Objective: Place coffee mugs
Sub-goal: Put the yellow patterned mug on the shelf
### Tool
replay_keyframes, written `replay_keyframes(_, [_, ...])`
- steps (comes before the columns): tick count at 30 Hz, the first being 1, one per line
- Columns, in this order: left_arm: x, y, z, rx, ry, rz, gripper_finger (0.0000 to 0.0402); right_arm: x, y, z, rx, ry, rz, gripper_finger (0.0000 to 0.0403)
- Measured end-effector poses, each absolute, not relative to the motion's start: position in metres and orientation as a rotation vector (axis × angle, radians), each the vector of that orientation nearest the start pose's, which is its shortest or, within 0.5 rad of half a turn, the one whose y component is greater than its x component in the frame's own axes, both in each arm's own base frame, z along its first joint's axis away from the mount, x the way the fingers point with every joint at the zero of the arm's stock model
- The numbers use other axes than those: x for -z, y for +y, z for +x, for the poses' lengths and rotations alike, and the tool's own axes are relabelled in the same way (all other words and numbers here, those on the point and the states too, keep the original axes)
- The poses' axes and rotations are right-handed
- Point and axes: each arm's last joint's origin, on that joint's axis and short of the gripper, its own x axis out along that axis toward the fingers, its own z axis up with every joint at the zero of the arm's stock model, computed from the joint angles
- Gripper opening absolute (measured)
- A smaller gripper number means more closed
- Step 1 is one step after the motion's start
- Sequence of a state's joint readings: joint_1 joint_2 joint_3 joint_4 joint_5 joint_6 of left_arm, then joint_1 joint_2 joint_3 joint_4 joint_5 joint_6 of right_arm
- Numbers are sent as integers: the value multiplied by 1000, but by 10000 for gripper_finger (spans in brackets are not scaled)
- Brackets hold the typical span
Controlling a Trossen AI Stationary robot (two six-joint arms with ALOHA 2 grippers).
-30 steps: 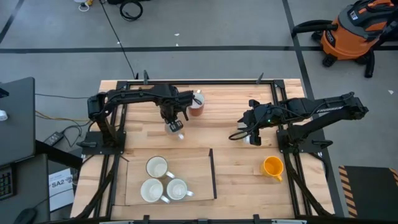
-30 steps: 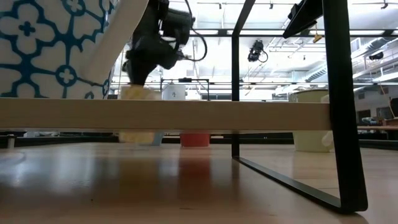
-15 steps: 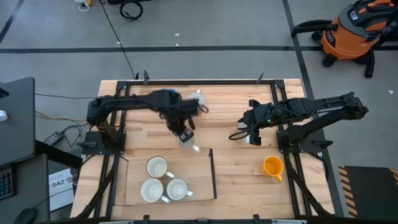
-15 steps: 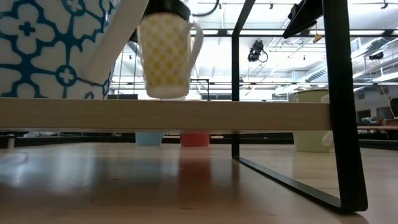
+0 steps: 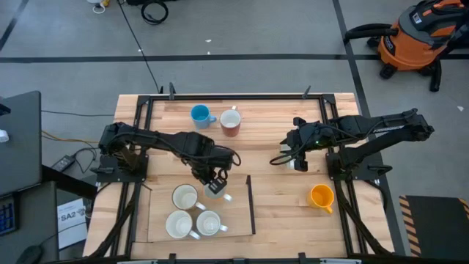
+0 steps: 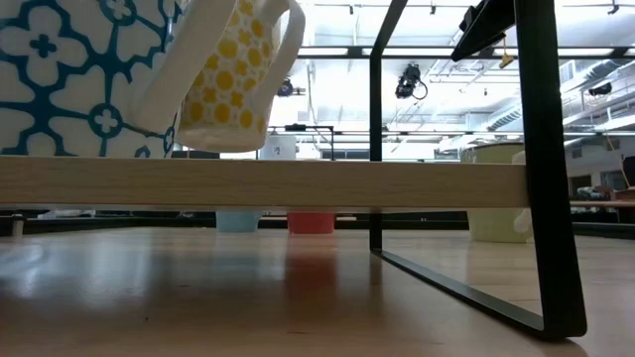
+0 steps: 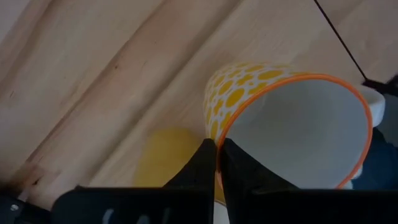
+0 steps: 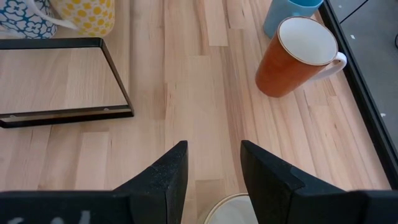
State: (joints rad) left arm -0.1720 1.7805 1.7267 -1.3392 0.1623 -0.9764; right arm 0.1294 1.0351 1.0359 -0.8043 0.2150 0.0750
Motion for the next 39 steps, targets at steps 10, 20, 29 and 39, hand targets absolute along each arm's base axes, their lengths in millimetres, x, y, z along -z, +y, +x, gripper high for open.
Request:
replay_keyframes(10, [-310, -80, 332, -464, 1413, -776, 15, -322, 19, 196, 106, 787, -77, 153])
replay_keyframes(20, [-296, -89, 339, -498, 1436, -751, 15, -322, 19, 197, 103, 781, -83, 153])
replay_keyframes(29, [-285, -95, 343, -504, 1479, -724, 16, -323, 19, 197, 100, 777, -89, 153])
replay_keyframes(39, [-285, -99, 339, -513, 1510, -705, 20, -323, 19, 197, 100, 778, -89, 153])
